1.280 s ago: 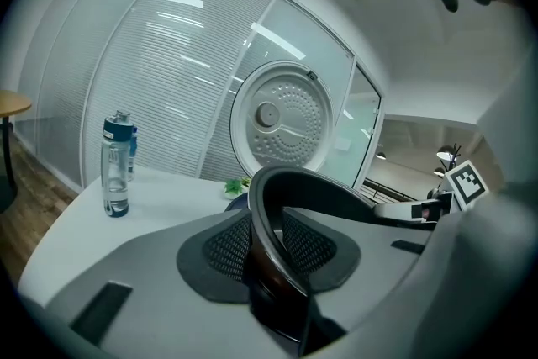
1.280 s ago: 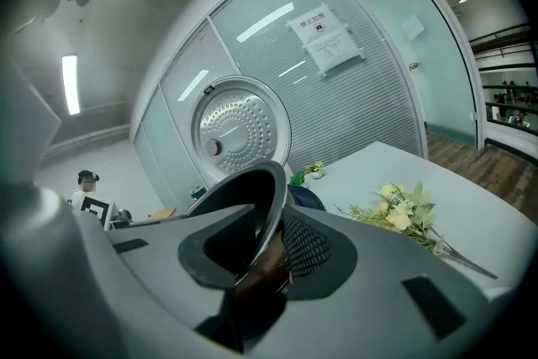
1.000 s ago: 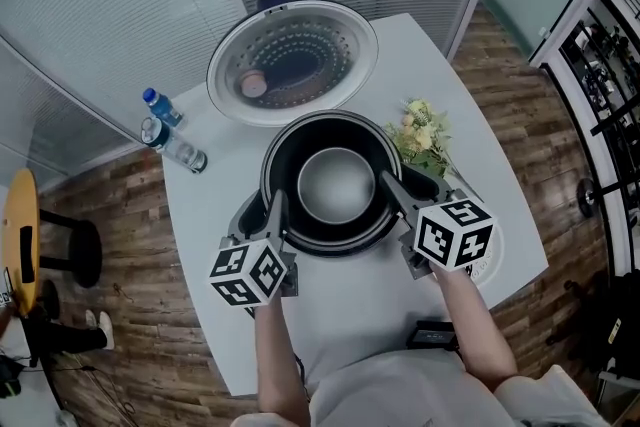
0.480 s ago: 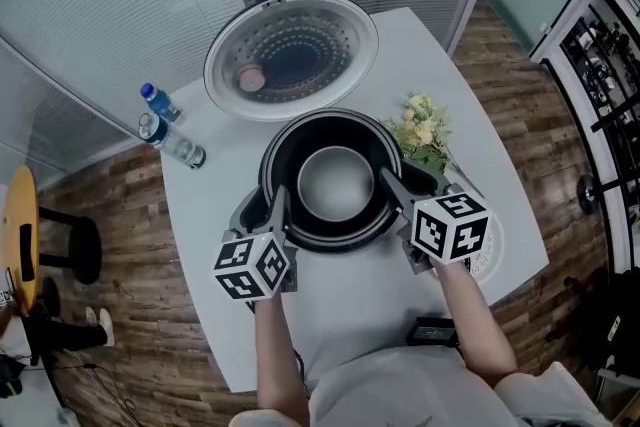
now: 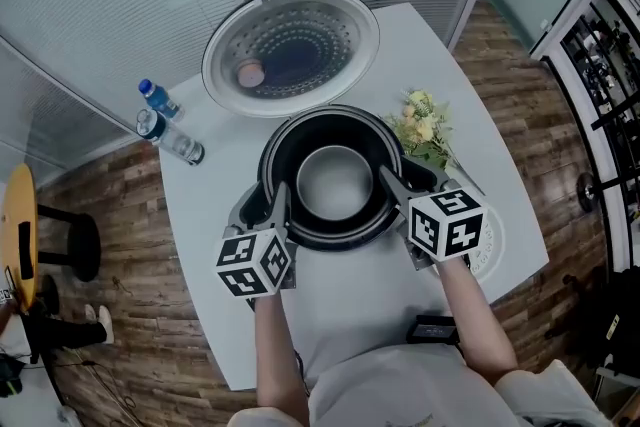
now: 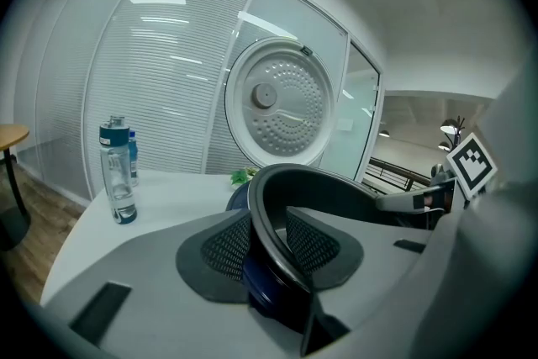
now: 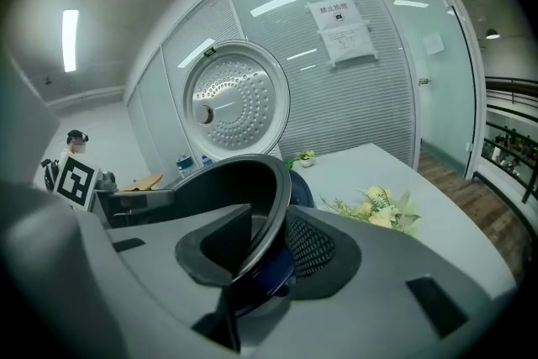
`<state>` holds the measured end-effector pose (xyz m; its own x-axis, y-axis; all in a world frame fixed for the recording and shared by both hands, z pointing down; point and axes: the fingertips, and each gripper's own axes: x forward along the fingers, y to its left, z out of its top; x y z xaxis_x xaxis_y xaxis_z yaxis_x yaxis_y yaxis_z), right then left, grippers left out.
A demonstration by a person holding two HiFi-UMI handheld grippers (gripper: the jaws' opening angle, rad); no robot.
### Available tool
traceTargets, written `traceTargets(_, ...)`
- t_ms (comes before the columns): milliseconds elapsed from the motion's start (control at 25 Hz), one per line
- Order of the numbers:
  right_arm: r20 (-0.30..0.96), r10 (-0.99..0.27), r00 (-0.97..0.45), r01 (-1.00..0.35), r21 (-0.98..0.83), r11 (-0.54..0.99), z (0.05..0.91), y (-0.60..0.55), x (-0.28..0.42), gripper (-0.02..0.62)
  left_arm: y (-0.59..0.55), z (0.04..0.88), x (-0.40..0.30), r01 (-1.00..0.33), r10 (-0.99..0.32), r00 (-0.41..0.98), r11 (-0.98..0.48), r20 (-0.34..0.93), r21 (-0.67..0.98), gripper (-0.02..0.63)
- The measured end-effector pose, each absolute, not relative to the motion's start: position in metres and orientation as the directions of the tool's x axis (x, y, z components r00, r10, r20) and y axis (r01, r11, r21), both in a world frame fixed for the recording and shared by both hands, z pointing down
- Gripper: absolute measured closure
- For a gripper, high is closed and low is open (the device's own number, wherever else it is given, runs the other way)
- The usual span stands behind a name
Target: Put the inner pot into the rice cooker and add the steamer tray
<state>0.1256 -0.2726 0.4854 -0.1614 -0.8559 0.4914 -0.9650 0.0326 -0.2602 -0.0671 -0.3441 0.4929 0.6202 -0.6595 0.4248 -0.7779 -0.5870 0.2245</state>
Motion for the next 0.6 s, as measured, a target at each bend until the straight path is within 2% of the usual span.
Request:
traceTargets(400, 0.504, -0.854, -0.130, -0.982, -0.187, 0.038, 0.4859, -0.2722, 0.1232, 0.456, -0.3428, 0.4948, -0.0663, -0.786, -0.673, 0.586, -0.607, 0.452, 0.115, 0.466)
traceTargets(600, 0.507, -0.856, -0.098, -0.990, -0.135, 0.033, 0.4874, -0.2732, 0.1246, 0.448, -0.3446, 0.4984, -0.0677, -0.795, -0.702, 0.535, -0.607, 0.469, -0.003, 0.463)
